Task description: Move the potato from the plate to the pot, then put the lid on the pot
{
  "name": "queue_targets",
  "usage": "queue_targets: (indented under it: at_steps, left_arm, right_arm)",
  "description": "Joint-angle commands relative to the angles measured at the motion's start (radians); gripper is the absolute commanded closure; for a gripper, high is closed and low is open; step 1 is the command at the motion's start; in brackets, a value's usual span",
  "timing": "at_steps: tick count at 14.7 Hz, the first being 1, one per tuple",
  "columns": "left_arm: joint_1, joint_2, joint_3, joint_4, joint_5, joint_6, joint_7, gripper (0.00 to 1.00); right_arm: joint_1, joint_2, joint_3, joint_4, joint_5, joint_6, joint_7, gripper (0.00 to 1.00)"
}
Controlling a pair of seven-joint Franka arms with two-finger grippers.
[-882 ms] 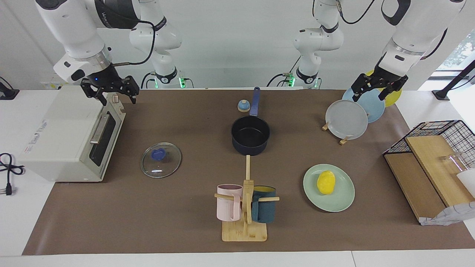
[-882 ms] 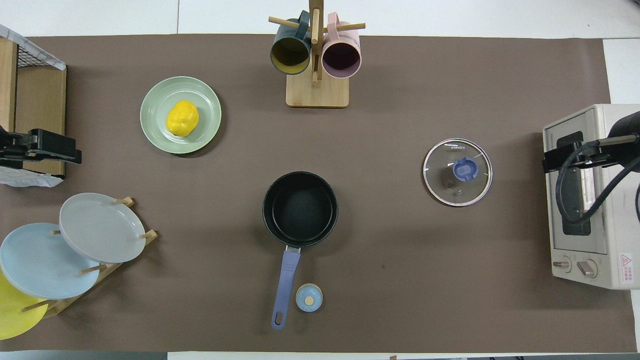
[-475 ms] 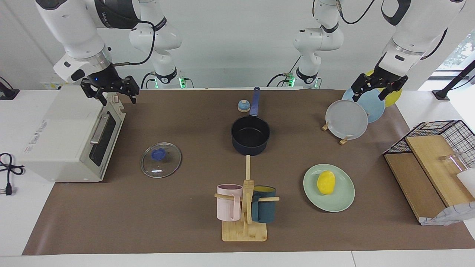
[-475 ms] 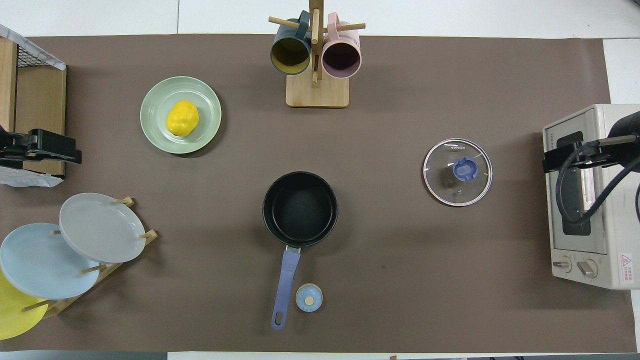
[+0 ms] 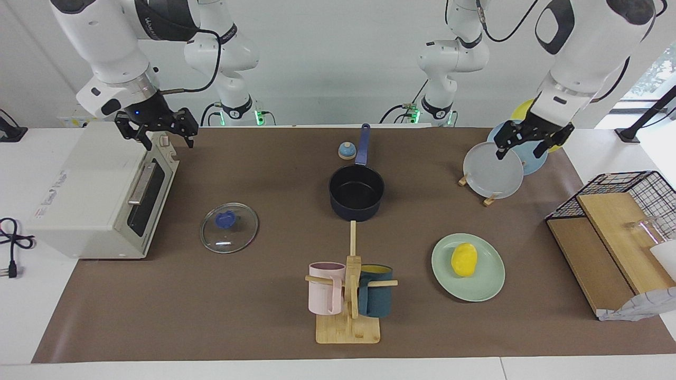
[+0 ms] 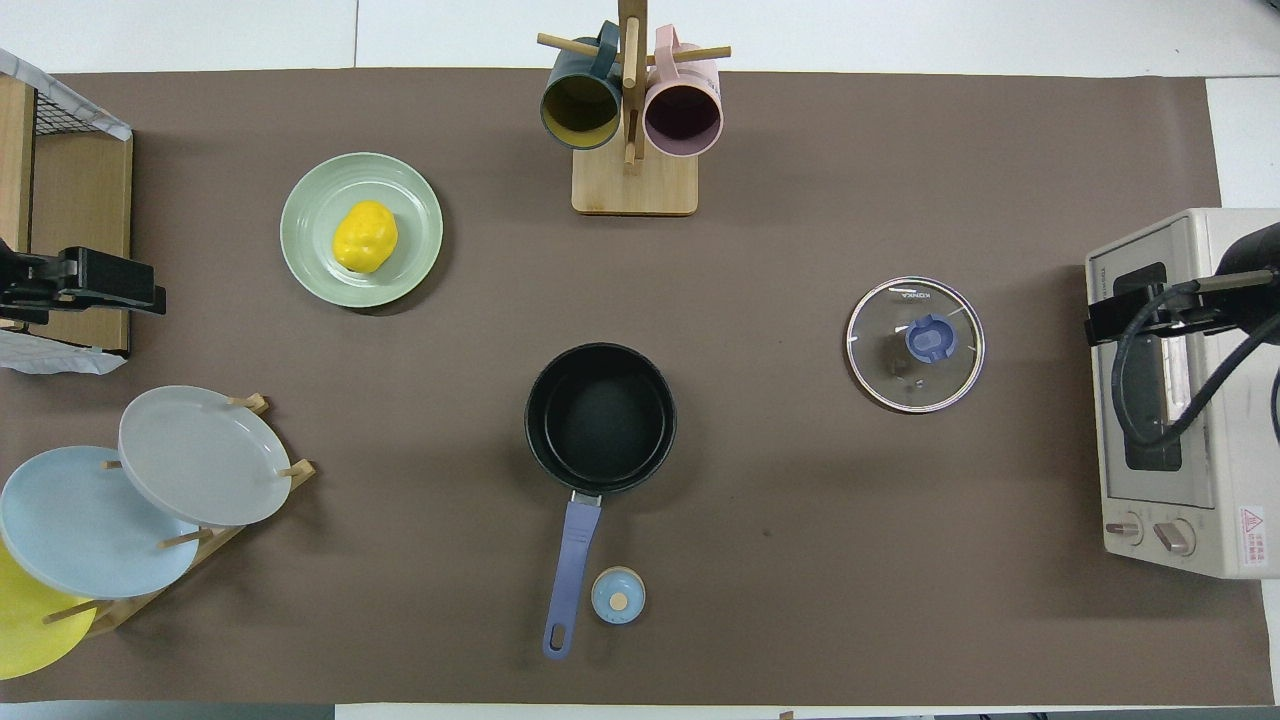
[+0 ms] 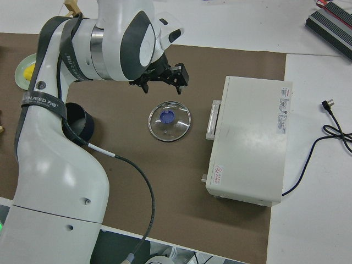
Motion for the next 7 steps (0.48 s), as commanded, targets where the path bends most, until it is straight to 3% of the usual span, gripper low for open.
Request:
queue_targets:
  at_steps: [1,4,7]
  left_arm:
    - [-0.044,0.307,0.005,0.219,-0.012,0.061,-0.002,0.00]
    - [-0.047,0.436,0.007,0.218,-0.008,0.207,0.000,0.00]
    - [-0.058,0.498,0.007,0.207,0.000,0.324,0.000,0.00]
  right_arm:
    - [-0.004,-0.017,0.003,-0.018,0.015,-0.003,0.015,0.00]
    - [-0.007,-0.017,0.003,-0.021,0.018,0.021,0.012,0.00]
    - [-0.004,-0.016,0.003,-0.074,0.028,0.165,-0.001,0.00]
